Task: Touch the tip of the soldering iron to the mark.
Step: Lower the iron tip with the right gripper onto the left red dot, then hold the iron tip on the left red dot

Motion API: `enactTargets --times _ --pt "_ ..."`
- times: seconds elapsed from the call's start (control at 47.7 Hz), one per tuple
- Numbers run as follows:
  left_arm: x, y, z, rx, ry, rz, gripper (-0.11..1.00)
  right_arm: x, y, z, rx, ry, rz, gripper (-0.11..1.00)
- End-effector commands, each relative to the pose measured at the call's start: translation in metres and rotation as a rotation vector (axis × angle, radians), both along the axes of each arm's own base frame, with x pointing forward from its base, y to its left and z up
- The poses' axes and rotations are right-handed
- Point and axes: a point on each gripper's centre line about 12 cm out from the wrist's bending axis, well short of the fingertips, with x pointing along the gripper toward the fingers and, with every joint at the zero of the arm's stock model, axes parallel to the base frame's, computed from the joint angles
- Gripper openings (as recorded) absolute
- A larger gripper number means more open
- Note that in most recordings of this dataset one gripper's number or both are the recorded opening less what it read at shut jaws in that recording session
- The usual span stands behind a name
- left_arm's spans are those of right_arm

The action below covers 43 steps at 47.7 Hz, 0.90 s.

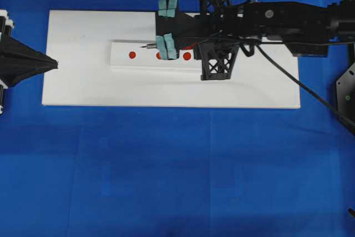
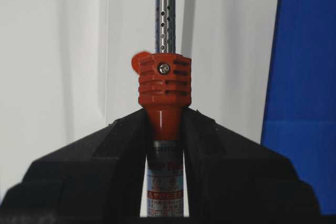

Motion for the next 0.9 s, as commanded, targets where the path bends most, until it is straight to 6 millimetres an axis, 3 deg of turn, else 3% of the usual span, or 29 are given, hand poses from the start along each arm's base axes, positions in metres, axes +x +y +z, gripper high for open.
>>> enactTargets --times 0.0,0.691,0.88 --pt "0.001 0.000 0.004 0.000 -0.011 -0.002 0.00 0.010 -0.001 0.010 -0.007 -0.049 0.007 0.06" --pt "0.001 0.000 0.003 0.000 -0.008 -0.002 0.00 0.028 -0.010 -0.038 0.004 -0.003 0.004 0.06" --pt "0.001 0.000 0.003 0.000 -0.009 -0.002 0.00 0.029 -0.013 -0.041 0.004 -0.003 0.001 0.06"
